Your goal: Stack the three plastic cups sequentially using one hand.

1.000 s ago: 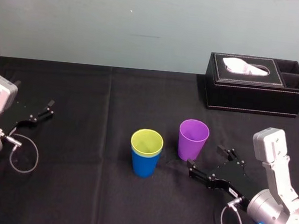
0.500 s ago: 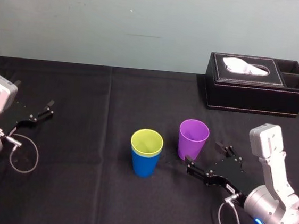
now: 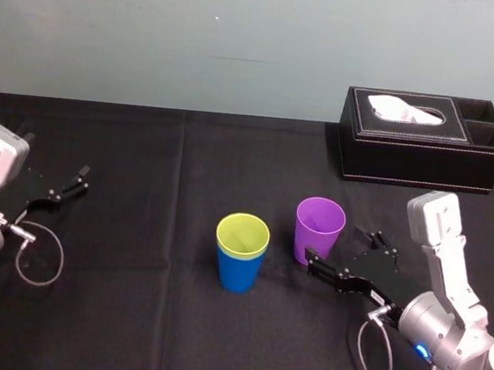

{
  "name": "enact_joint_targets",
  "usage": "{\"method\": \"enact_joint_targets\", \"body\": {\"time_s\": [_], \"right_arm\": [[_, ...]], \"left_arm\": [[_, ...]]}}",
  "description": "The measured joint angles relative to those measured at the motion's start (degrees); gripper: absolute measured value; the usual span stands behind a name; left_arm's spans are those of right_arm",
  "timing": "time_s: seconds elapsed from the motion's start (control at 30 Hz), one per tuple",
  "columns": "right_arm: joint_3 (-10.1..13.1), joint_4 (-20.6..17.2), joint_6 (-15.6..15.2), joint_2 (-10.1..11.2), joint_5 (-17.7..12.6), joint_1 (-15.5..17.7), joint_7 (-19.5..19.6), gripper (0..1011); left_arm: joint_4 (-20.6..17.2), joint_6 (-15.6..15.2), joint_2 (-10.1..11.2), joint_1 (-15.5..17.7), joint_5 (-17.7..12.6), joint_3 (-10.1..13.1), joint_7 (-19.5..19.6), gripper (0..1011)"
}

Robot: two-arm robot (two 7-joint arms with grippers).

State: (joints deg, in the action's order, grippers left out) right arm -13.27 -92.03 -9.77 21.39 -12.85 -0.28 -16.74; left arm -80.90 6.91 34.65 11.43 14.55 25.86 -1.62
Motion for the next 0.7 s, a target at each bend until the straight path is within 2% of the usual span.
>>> {"method": "enact_joint_targets", "body": {"time_s": [0.7], "right_arm": [[-1.18, 2.85, -0.21, -0.66, -0.45, -2.83, -0.92, 1003]], "left_arm": [[0.00, 0.00, 0.00, 0.00, 0.00, 0.00, 0.00, 1010]]}}
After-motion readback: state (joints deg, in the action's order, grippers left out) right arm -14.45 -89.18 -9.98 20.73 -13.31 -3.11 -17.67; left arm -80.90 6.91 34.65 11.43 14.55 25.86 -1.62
